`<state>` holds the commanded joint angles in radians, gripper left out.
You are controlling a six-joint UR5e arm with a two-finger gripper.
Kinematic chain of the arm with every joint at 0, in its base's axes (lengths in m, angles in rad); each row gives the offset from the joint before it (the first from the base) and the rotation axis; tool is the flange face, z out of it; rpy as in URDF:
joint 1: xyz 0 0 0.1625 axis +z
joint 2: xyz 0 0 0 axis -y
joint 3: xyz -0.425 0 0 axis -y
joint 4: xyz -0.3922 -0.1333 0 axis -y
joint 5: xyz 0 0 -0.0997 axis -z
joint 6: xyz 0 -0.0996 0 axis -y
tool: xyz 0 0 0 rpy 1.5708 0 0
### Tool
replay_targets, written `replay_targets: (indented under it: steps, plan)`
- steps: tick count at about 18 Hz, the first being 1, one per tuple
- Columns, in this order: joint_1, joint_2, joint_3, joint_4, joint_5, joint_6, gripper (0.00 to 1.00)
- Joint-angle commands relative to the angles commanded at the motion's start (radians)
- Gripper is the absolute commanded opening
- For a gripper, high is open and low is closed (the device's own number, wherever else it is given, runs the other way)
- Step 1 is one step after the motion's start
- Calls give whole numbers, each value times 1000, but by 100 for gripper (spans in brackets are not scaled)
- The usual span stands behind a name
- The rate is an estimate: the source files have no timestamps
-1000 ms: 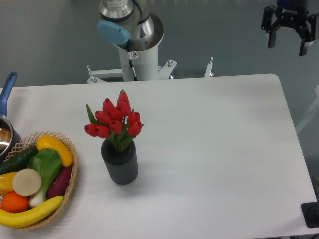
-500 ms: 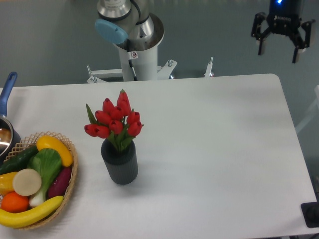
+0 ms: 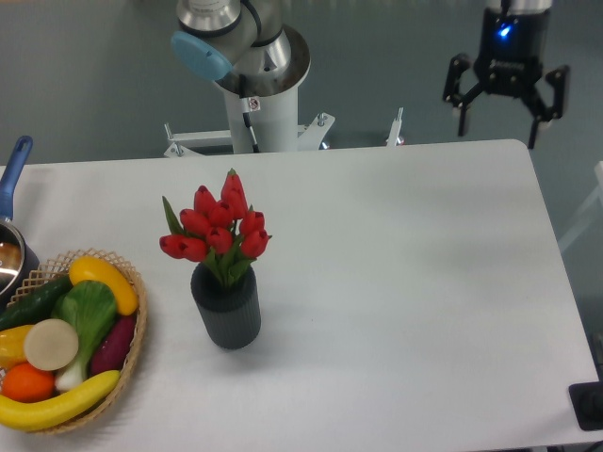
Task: Pick up the flowers from the vase
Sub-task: 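Lower the open gripper from its raised pose toward the table, then move the open gripper toward the red tulip stems above the black vase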
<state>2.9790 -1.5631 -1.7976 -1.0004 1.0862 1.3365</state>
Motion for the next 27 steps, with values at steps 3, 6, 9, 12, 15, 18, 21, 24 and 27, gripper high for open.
replay_targets:
  steps: [3, 6, 9, 12, 15, 18, 21, 24, 27]
  plan:
    - [-14, -5, -37, 68, -49, -59, 100]
    - [-55, -18, -46, 71, -49, -88, 100]
    - [-101, -32, -60, 98, -58, -85, 100]
    - [-170, -89, -59, 192, -86, -85, 100]
    - [-229, -130, -52, 207, -94, -79, 100]
    - [-229, -135, -66, 212, -146, -21, 100]
    - [-227, -144, -86, 212, -250, 111, 100]
    - [-222, -170, -108, 210, -340, 251, 100]
    - [-222, -178, -163, 210, -391, 302, 100]
